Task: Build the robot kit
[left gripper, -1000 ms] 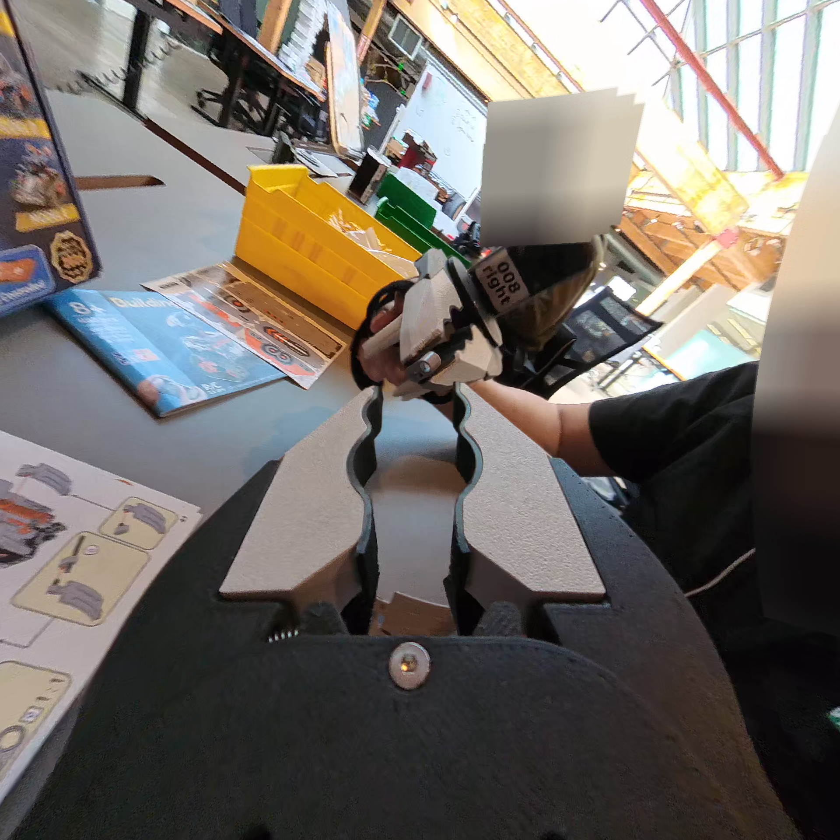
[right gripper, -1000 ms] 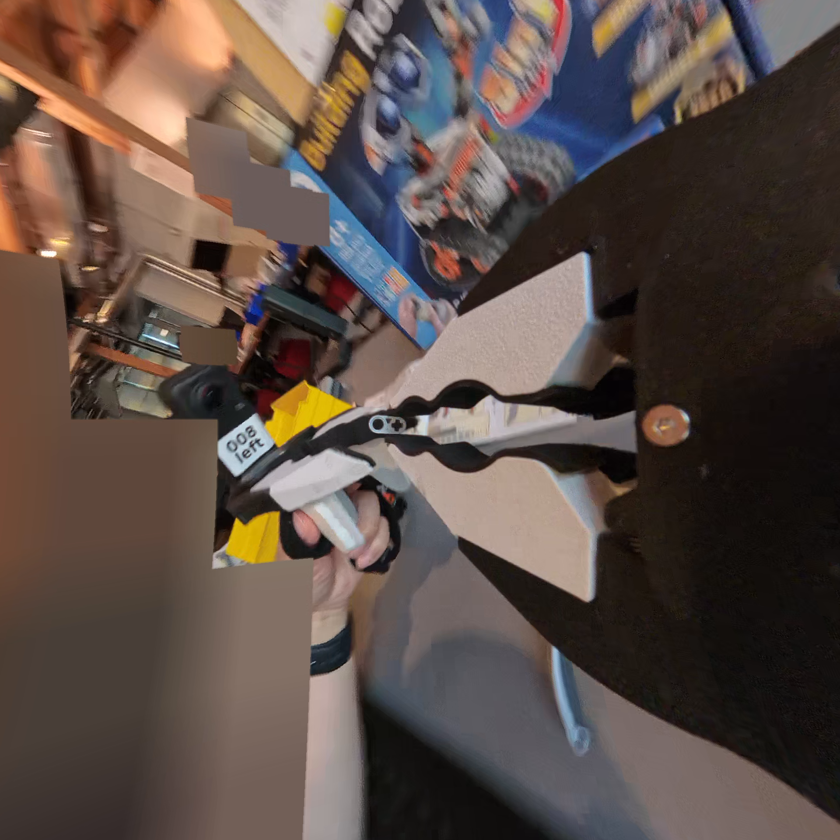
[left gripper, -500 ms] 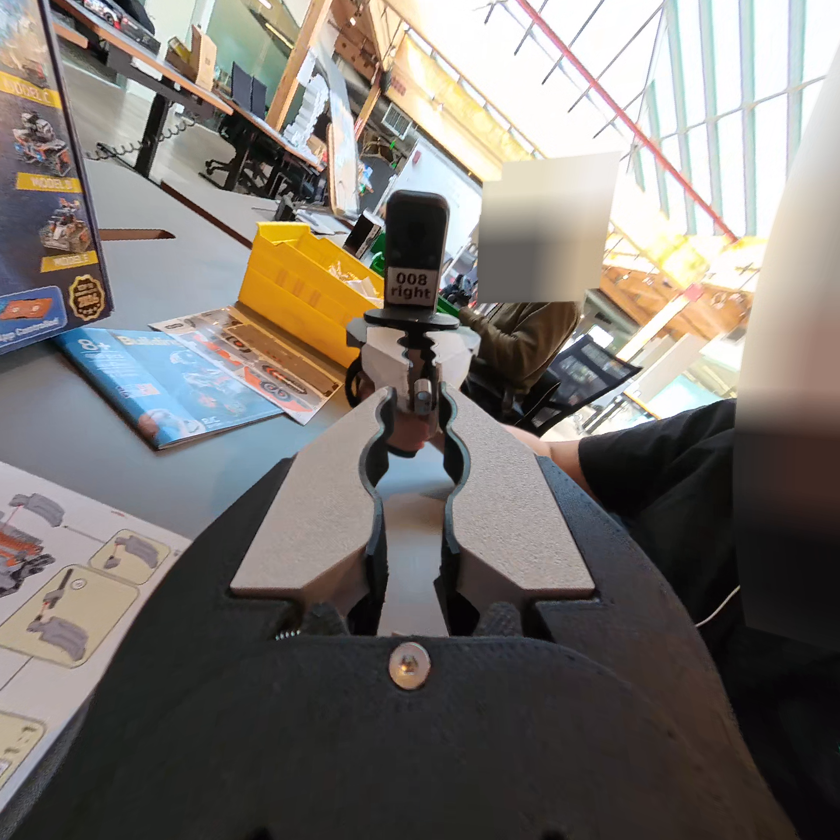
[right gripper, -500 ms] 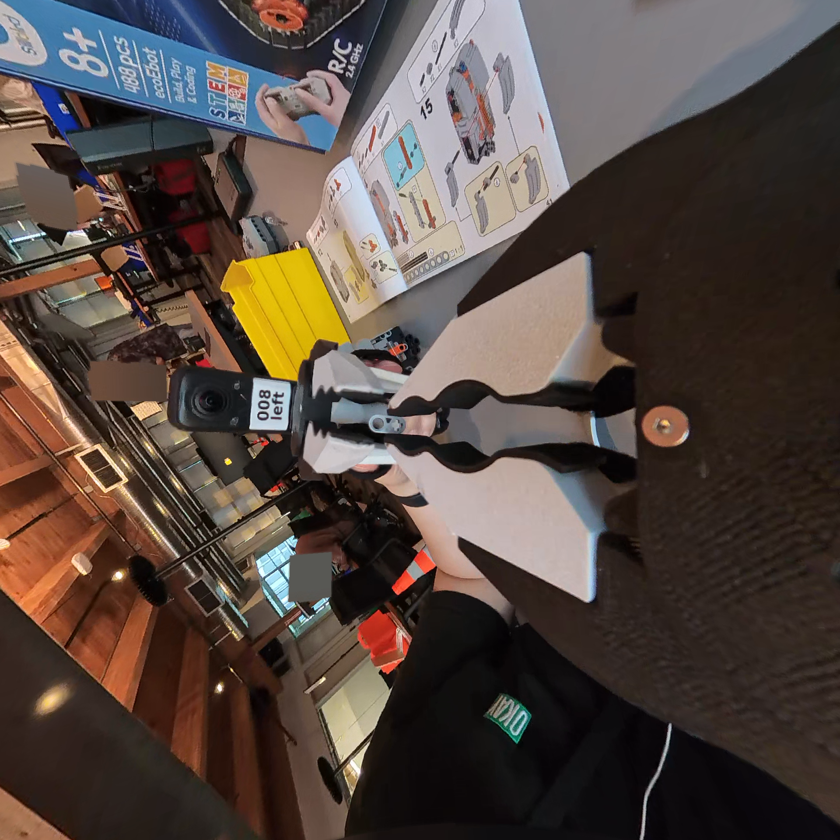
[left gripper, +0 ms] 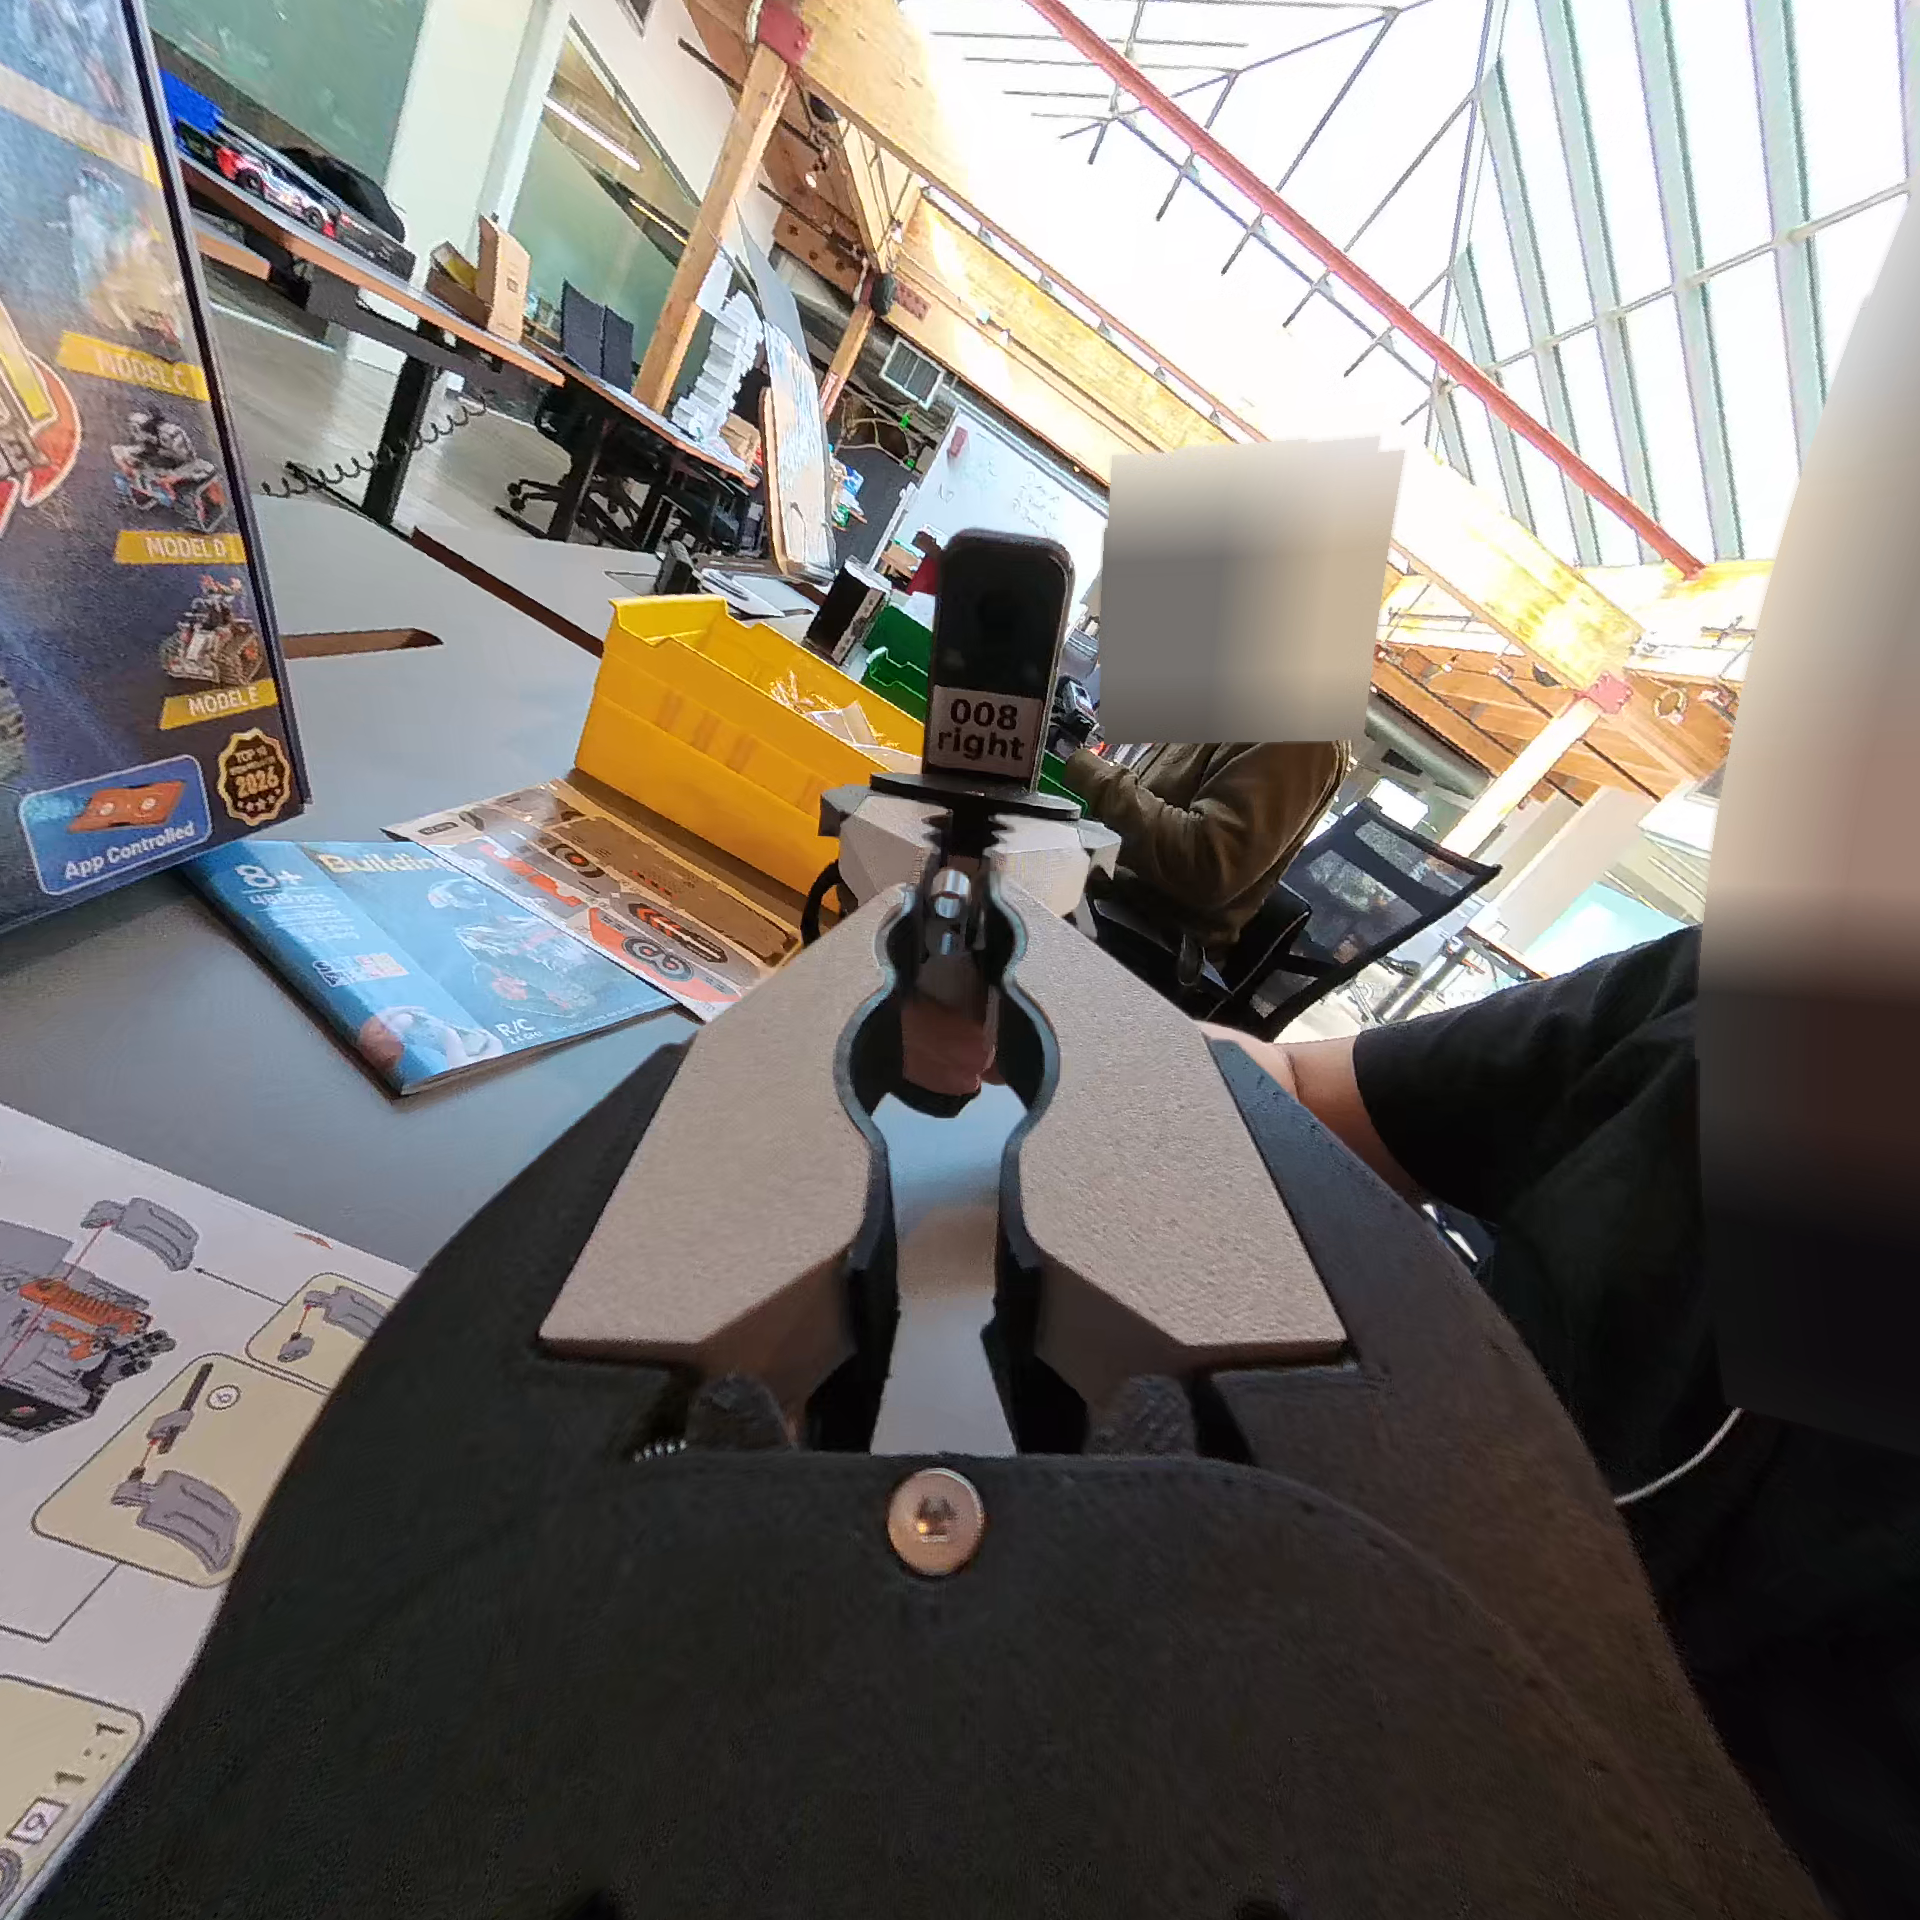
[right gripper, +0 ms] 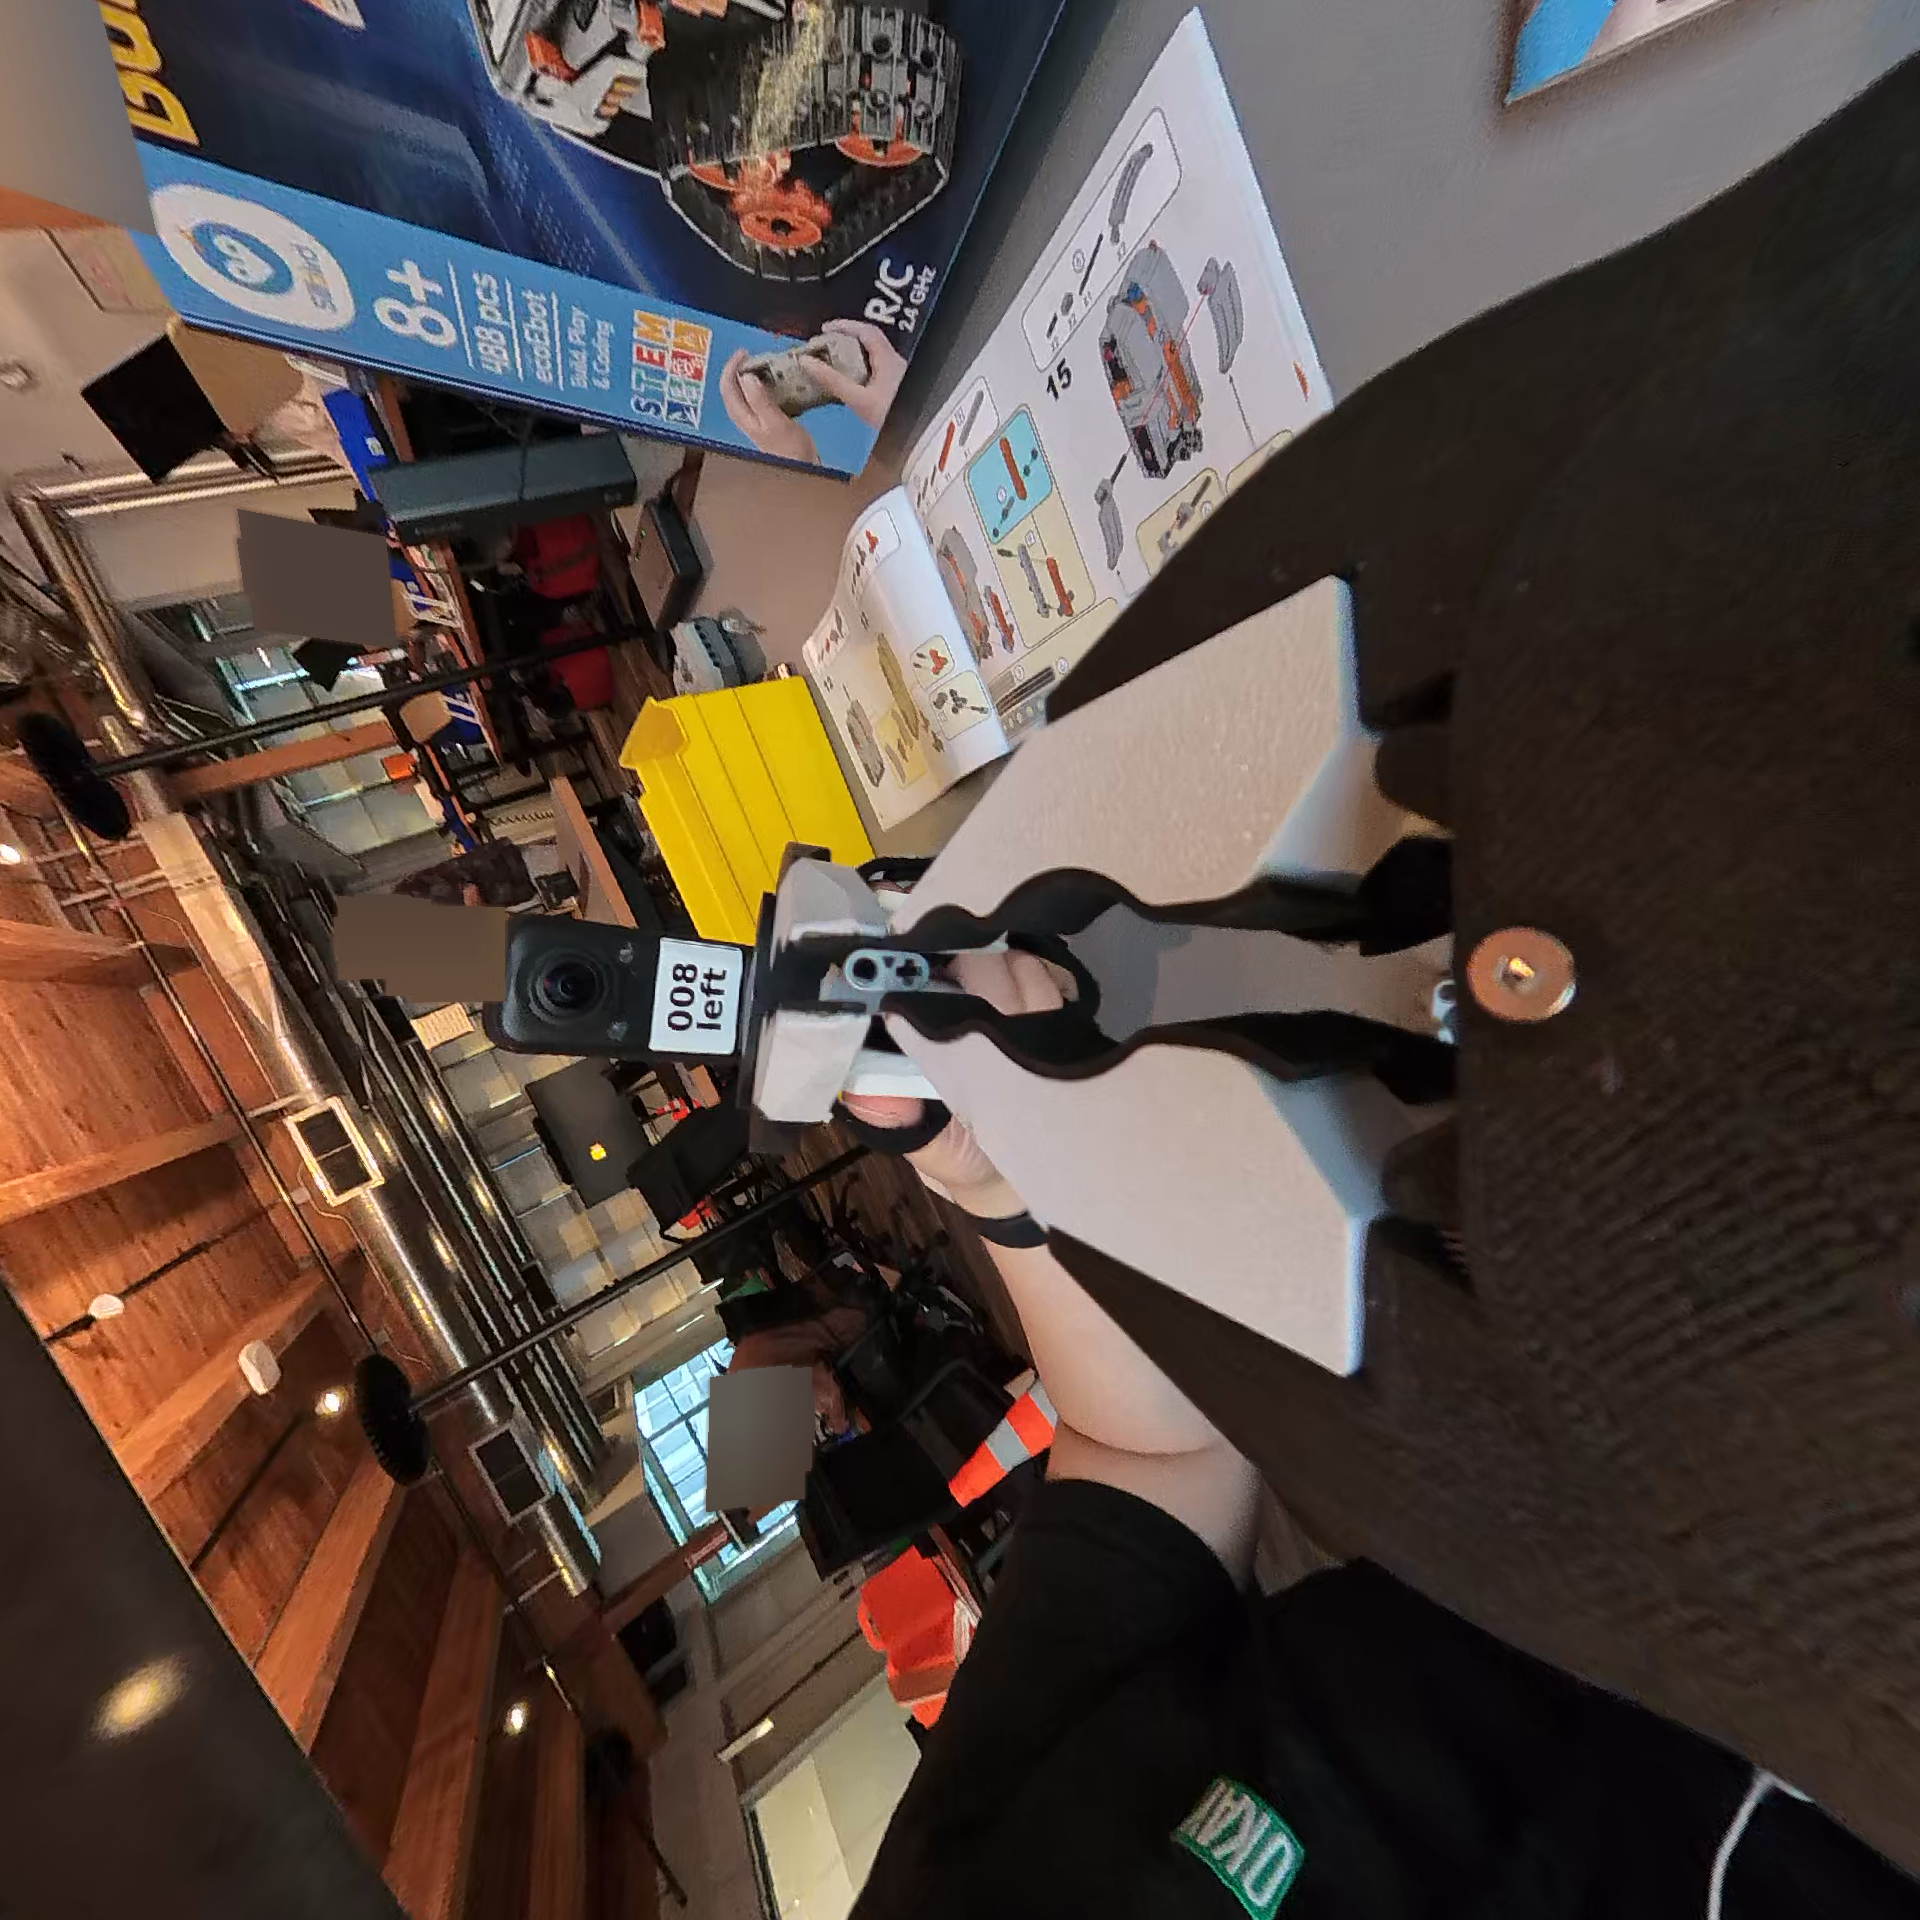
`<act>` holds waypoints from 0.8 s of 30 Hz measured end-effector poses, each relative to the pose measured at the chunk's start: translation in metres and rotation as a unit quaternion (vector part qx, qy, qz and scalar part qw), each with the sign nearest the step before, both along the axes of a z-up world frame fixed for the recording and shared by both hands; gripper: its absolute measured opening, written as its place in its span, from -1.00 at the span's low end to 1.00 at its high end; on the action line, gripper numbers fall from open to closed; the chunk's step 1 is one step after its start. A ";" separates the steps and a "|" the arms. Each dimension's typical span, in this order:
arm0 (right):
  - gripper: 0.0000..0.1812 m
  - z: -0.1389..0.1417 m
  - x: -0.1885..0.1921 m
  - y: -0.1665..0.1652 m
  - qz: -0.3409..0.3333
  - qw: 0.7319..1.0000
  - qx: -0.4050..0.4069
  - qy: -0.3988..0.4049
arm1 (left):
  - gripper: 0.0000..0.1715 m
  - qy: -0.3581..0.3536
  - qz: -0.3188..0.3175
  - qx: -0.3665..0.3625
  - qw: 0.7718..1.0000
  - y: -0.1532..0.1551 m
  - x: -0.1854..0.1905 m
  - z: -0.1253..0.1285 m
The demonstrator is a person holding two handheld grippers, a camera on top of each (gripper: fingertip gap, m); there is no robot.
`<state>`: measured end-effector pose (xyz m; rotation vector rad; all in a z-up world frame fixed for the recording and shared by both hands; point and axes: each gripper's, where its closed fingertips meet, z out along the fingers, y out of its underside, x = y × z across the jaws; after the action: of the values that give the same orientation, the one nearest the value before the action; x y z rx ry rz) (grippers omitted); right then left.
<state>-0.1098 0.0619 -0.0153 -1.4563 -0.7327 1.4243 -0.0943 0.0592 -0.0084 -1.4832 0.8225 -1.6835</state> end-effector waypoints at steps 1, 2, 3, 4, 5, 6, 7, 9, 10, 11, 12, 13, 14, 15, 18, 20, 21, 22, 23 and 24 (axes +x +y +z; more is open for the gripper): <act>-0.95 0.001 0.000 -0.001 0.002 1.000 -0.001 0.006 | -0.95 -0.001 0.004 0.005 1.000 0.000 0.000 0.001; -0.95 0.002 0.000 -0.001 0.002 1.000 -0.004 0.010 | -0.95 0.000 0.008 0.015 1.000 0.000 0.000 0.001; -0.95 0.002 0.000 0.000 0.002 1.000 -0.005 0.013 | -0.96 0.006 0.014 0.030 0.999 0.000 0.000 0.001; -0.94 0.003 -0.001 -0.001 0.005 1.000 -0.005 0.018 | -0.96 0.014 0.020 0.050 0.998 -0.001 0.001 0.002; -0.94 0.003 -0.001 -0.002 0.009 1.000 -0.004 0.023 | -0.95 0.023 0.027 0.069 0.997 -0.001 0.001 0.002; -0.93 0.004 -0.001 -0.002 0.012 1.000 -0.001 0.027 | -0.95 0.031 0.034 0.083 0.995 -0.002 0.000 0.003; -0.82 0.004 -0.001 -0.002 0.013 0.999 0.007 0.030 | -0.95 0.035 0.041 0.092 0.994 -0.002 0.000 0.004; -0.65 -0.002 0.000 -0.001 0.011 0.999 0.031 0.009 | -0.95 0.028 0.050 0.094 0.994 0.000 -0.005 0.010; -0.65 -0.009 0.001 -0.001 0.014 0.999 0.047 -0.015 | -0.95 0.022 0.052 0.089 0.994 0.001 -0.009 0.012; -0.73 -0.020 0.002 -0.002 0.018 0.996 0.068 -0.054 | -0.95 0.017 0.053 0.082 0.995 0.003 -0.013 0.014; -0.74 -0.036 0.002 -0.005 0.030 0.988 0.099 -0.110 | -0.95 0.013 0.053 0.075 0.996 0.005 -0.016 0.015; -0.74 -0.054 0.001 -0.009 0.043 0.977 0.127 -0.169 | -0.95 0.009 0.053 0.069 0.996 0.007 -0.018 0.015; -0.74 -0.075 -0.001 -0.016 0.071 0.961 0.146 -0.225 | -0.95 0.005 0.053 0.064 0.997 0.008 -0.020 0.015; -0.74 -0.096 -0.003 -0.024 0.099 0.943 0.155 -0.276 | -0.95 0.002 0.052 0.060 0.997 0.009 -0.021 0.015; -0.79 -0.137 -0.010 -0.039 0.144 0.901 0.183 -0.366 | -0.95 0.006 0.046 0.052 0.998 0.010 -0.019 0.011; -0.84 -0.150 -0.012 -0.038 0.147 0.885 0.189 -0.398 | -0.95 0.011 0.041 0.052 0.998 0.008 -0.017 0.009; -0.85 -0.155 -0.012 -0.038 0.147 0.881 0.188 -0.408 | -0.95 0.013 0.039 0.054 0.998 0.007 -0.015 0.008; -0.86 -0.158 -0.012 -0.037 0.148 0.880 0.184 -0.412 | -0.96 0.017 0.037 0.056 0.998 0.006 -0.014 0.008; -0.86 -0.161 -0.013 -0.037 0.148 0.881 0.179 -0.412 | -0.95 0.020 0.036 0.059 0.997 0.005 -0.014 0.008; -0.92 -0.161 -0.014 -0.037 0.151 0.884 0.171 -0.409 | -0.95 0.023 0.035 0.061 0.997 0.004 -0.013 0.008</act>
<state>-0.1235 0.0250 -0.1760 -1.6862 -1.7071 0.7690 -0.1074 0.0631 -0.0009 -1.4542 0.8720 -1.5248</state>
